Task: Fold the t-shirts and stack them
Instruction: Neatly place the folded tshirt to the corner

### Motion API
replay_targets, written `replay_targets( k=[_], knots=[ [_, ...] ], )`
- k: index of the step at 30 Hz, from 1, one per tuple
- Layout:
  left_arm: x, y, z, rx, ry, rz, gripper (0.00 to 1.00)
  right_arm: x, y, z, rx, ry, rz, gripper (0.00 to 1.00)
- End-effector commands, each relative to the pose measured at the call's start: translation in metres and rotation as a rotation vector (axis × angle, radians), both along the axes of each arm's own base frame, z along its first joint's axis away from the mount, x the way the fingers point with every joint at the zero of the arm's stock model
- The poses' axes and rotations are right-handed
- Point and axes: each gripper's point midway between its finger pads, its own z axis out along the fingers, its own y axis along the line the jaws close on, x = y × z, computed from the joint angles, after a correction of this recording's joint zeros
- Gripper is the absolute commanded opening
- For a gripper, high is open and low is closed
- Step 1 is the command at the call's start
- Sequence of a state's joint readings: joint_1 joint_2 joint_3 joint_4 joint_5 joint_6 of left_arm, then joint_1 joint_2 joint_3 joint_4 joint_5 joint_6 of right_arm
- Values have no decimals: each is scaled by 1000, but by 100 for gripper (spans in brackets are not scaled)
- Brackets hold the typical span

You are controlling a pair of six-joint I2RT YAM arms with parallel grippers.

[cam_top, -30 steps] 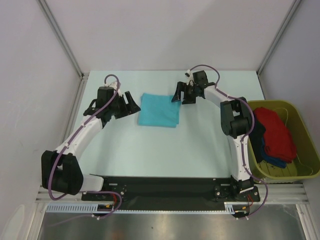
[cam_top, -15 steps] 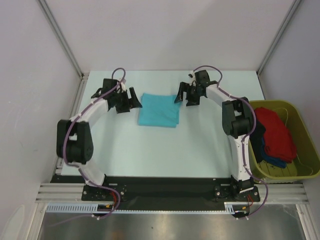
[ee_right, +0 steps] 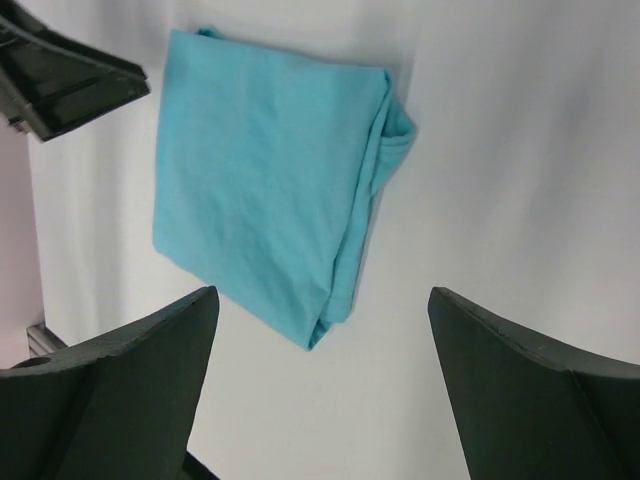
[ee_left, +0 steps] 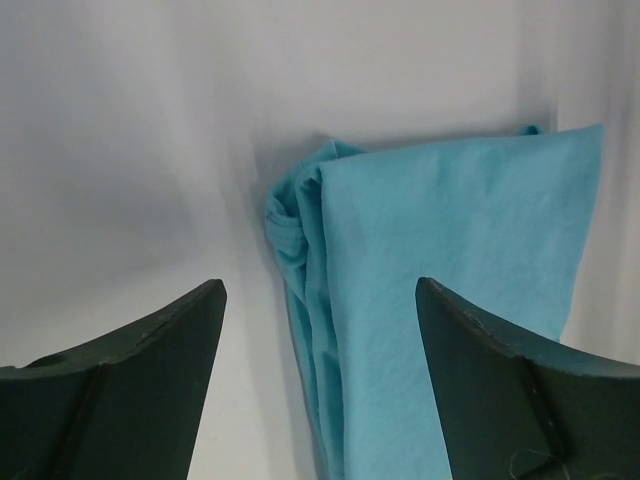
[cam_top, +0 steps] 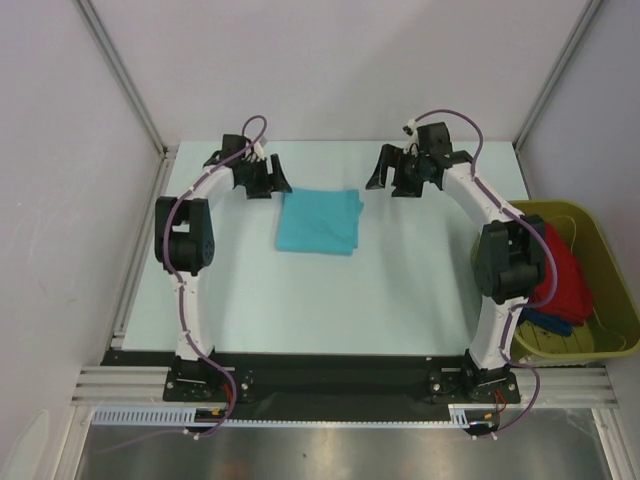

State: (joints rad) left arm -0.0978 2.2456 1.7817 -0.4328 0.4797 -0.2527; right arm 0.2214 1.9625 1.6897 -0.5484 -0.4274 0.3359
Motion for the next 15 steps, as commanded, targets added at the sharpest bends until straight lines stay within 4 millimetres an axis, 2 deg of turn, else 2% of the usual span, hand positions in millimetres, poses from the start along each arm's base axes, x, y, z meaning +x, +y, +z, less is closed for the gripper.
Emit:
replay_targets(
  k=[1,8,10,12,14,15],
  knots=[
    [15,-11,8,-11,-38,-18,82,-12,3,13,29,-20,14,92],
    [1,-29,-13,14,-20,-6,78,-22,-3,7,67,-3,7,91],
    [-1,-30,-20,14,-8,7,75,-26,-5,1,66,11,6,92],
    [-1,-27,-23,26,1,26,71,-28,-6,5,74,1,6,92],
    [1,-27,-21,15,-9,24,68,-33,-7,4,78,8,10,91],
    [5,-27,-19,7,-24,25,63,-35,-6,4,80,9,14,91]
  ],
)
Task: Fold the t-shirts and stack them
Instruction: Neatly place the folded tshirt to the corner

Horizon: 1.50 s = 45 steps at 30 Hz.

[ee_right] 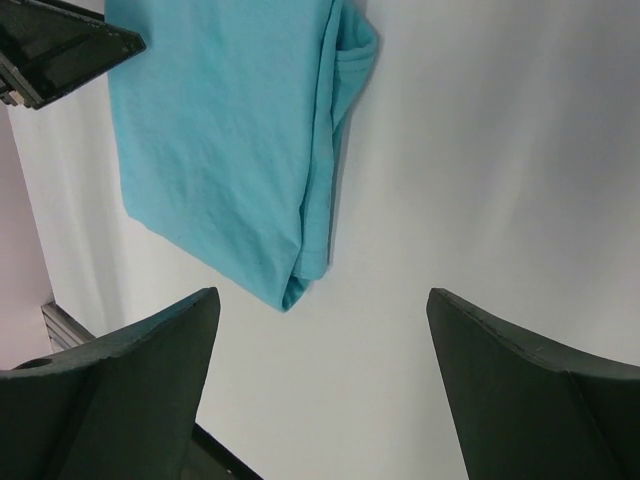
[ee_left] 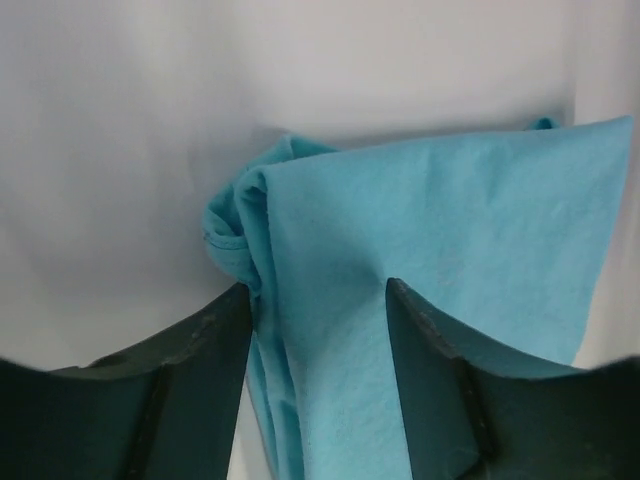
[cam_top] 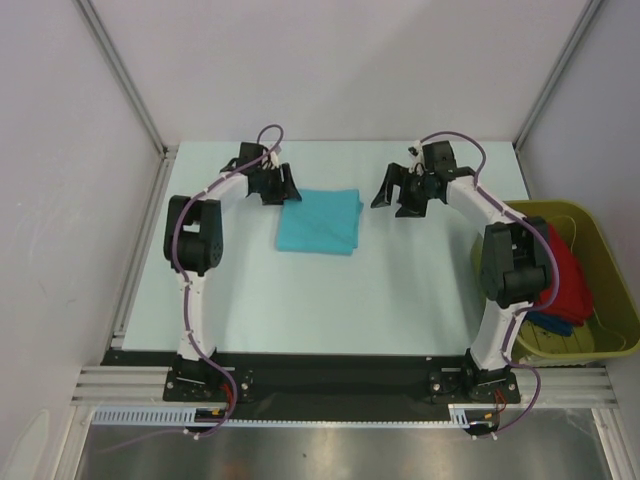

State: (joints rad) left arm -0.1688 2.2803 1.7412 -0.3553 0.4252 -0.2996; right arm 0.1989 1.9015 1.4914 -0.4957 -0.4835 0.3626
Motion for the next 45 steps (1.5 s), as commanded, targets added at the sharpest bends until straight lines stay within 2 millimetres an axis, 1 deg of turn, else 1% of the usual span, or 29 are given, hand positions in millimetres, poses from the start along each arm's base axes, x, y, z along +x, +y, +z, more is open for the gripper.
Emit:
replay_targets(
  k=[1,2,4,5,6,7,8,10,11,13,14,16,17,22,23,24,25,26,27,29,31,32,37,38,39,40,41,43,45],
  knots=[
    [10,3,7,-21,-40,21,59,-3,4,37,49,-89,16,91],
    [16,2,12,-27,-61,14,47,-6,4,38,52,-89,17,91],
    [19,2,5,-30,-47,7,35,-11,6,39,55,-89,25,91],
    [25,2,9,-31,-63,2,23,-16,7,35,56,-74,31,90],
    [25,5,7,-24,-55,6,11,-19,8,38,58,-79,37,90],
    [26,7,4,-17,-49,12,2,-25,10,36,56,-64,48,90],
    [29,11,6,-9,-58,20,0,-30,9,33,52,-55,51,90],
    [33,17,10,13,-74,27,0,-37,11,35,49,-55,65,90],
    [39,24,15,52,-101,32,0,-43,10,31,46,-37,68,90],
    [41,37,20,99,-98,44,0,-51,9,33,45,-31,77,90],
    [49,45,30,121,-129,40,0,-54,9,32,44,-26,79,90],
    [54,61,34,166,-134,66,0,-61,8,31,40,-13,77,90],
    [62,74,44,174,-160,85,0,-65,8,30,38,-8,79,90],
    [88,124,60,264,-233,147,1,-80,15,24,23,37,94,90],
    [100,133,76,300,-287,138,0,-83,17,23,20,45,100,90],
    [102,137,66,330,-270,129,0,-86,20,23,16,50,108,90],
    [106,160,67,364,-273,159,0,-88,21,22,13,61,111,90],
    [114,175,76,392,-306,164,0,-90,22,22,9,65,113,90],
    [116,183,71,402,-303,171,0,-90,21,20,1,67,116,90],
    [121,204,71,421,-320,201,0,-90,19,19,-15,79,116,90],
    [123,219,71,476,-331,212,0,-91,16,14,-37,100,115,90],
    [125,227,74,501,-347,222,0,-88,17,17,-39,97,116,90],
    [134,253,81,644,-406,188,1,-86,19,11,-50,146,113,89],
    [134,262,85,656,-413,200,0,-87,19,9,-56,156,115,89],
    [134,267,84,657,-413,199,0,-84,20,12,-61,151,116,89],
    [133,272,84,662,-413,199,0,-83,20,9,-67,161,115,89],
    [133,282,84,668,-415,213,0,-82,22,9,-72,162,119,89],
    [134,291,85,684,-425,209,0,-76,23,13,-78,153,115,89],
    [137,301,91,698,-454,219,0,-71,27,9,-80,164,117,89]
  ],
)
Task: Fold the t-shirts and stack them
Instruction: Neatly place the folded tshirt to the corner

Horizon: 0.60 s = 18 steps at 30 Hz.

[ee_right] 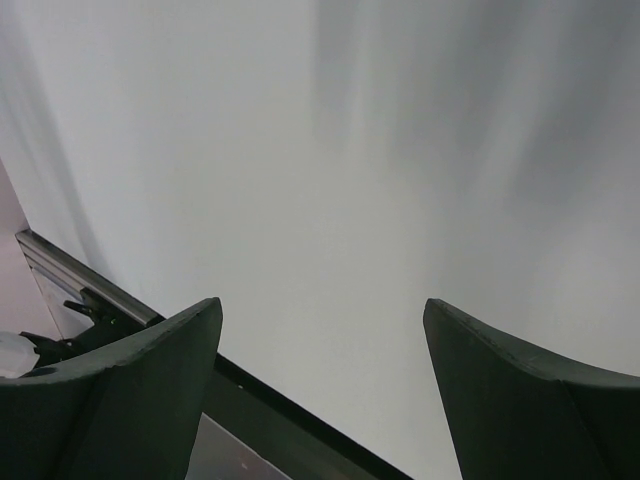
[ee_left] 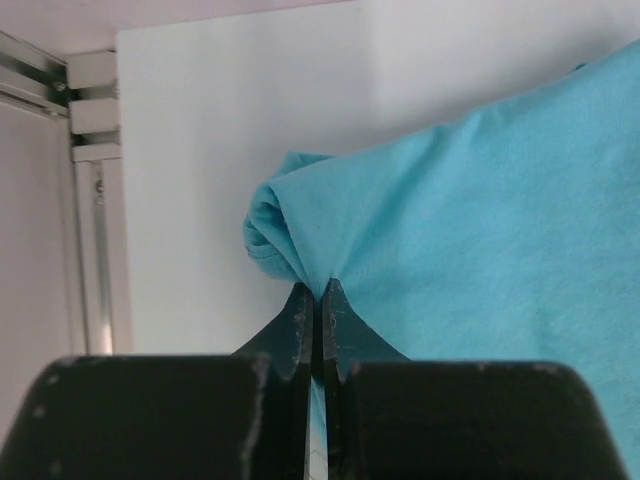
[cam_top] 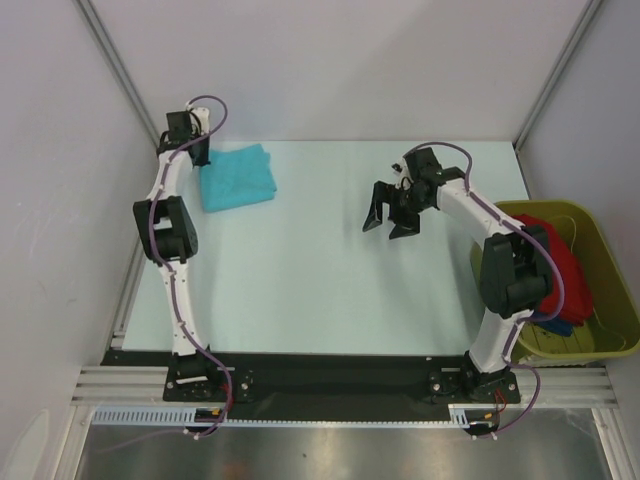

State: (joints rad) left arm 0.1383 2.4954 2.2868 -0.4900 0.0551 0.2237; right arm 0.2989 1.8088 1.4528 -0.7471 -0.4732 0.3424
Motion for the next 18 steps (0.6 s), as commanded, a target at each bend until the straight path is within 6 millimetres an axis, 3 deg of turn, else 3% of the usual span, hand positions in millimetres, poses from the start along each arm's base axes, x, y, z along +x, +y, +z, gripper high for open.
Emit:
replay_targets(
  k=[1,11,18],
  knots=[
    [19,45,42,104,-140,17,0,12,7,11,-12,-19,10,88],
    [32,89,48,208,-218,-30,0,27,21,5,-30,12,22,88],
    [46,97,53,282,-272,-93,0,30,24,-5,-49,50,32,88]
  ],
)
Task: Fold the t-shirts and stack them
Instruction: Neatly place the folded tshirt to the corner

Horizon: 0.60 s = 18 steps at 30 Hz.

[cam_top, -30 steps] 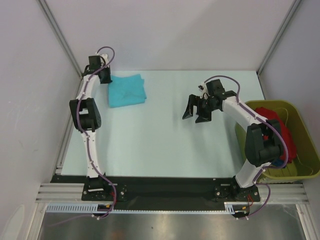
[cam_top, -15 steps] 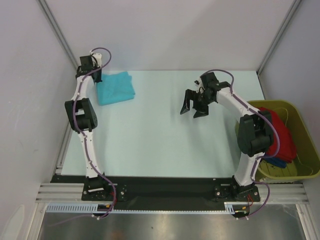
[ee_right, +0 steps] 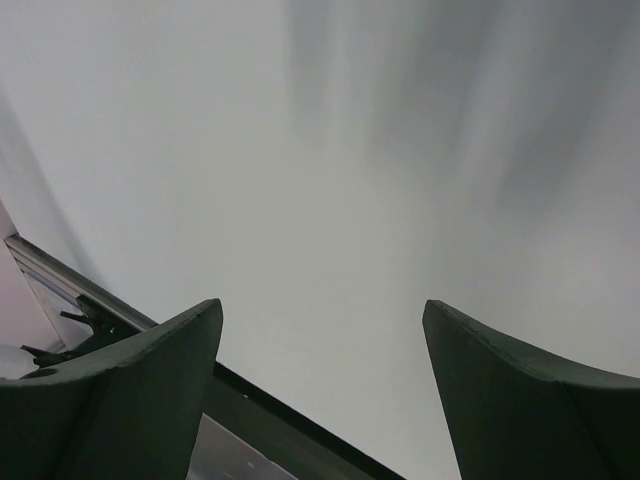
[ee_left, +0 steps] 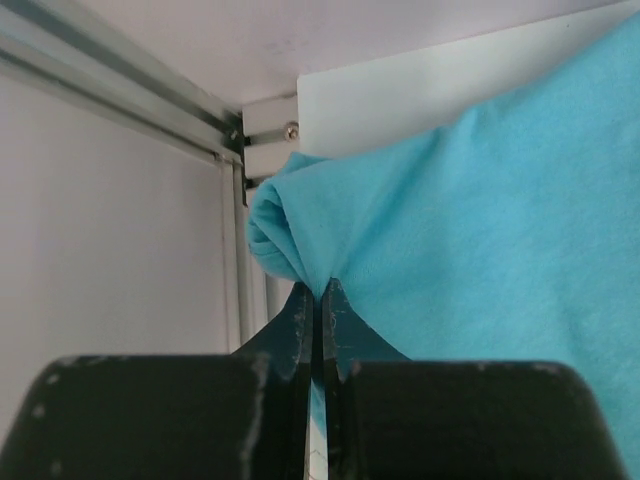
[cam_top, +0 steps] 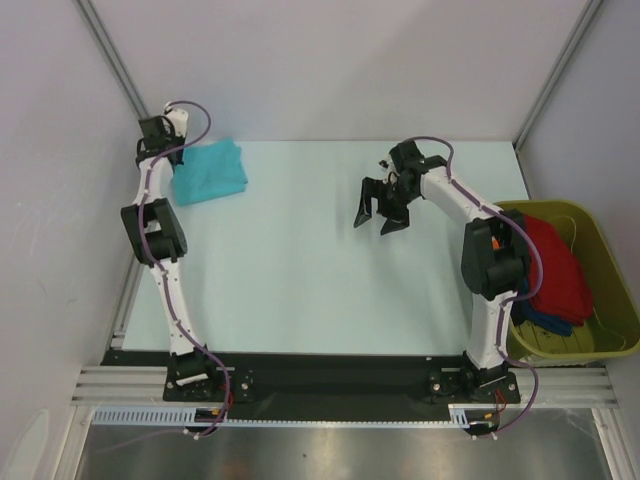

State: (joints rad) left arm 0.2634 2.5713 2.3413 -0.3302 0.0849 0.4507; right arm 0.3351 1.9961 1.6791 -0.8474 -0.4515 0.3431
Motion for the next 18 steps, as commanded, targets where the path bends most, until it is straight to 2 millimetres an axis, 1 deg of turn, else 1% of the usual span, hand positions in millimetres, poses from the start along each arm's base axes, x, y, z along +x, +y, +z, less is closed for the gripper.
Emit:
replay_targets(
  k=[1,2,4,5,6,7,8,9,10,12,13,15,16,17,18],
  knots=[
    [31,3,53,97,-181,-75,0,5,2,1,-15,11,5,88],
    [33,3,49,97,-186,-80,0,5,4,0,-12,15,8,88],
    [41,2,53,112,-236,-71,0,5,6,-2,-12,23,13,88],
    [45,2,48,116,-242,-72,0,5,6,-6,-10,33,16,88],
    [48,-1,51,108,-261,-76,0,6,7,-5,-10,35,18,88],
    [52,0,59,108,-295,-74,0,6,7,-6,-10,42,17,88],
    [54,1,52,100,-295,-72,0,5,7,-9,-13,51,20,88],
    [55,2,51,94,-300,-69,0,5,8,-10,-14,53,23,88],
    [57,4,55,92,-316,-70,0,7,7,-9,-14,49,25,88],
    [59,4,49,90,-314,-80,0,6,7,-12,-21,55,34,88],
    [62,4,55,91,-336,-77,0,8,7,-12,-21,54,34,88],
    [64,3,58,72,-355,-79,0,7,9,-16,-20,71,35,88],
    [65,5,61,71,-367,-78,0,8,9,-16,-19,74,34,88],
    [64,6,60,71,-364,-69,0,9,10,-15,-14,69,35,88],
    [64,8,60,67,-366,-55,5,8,11,-15,-16,68,38,88]
  ],
)
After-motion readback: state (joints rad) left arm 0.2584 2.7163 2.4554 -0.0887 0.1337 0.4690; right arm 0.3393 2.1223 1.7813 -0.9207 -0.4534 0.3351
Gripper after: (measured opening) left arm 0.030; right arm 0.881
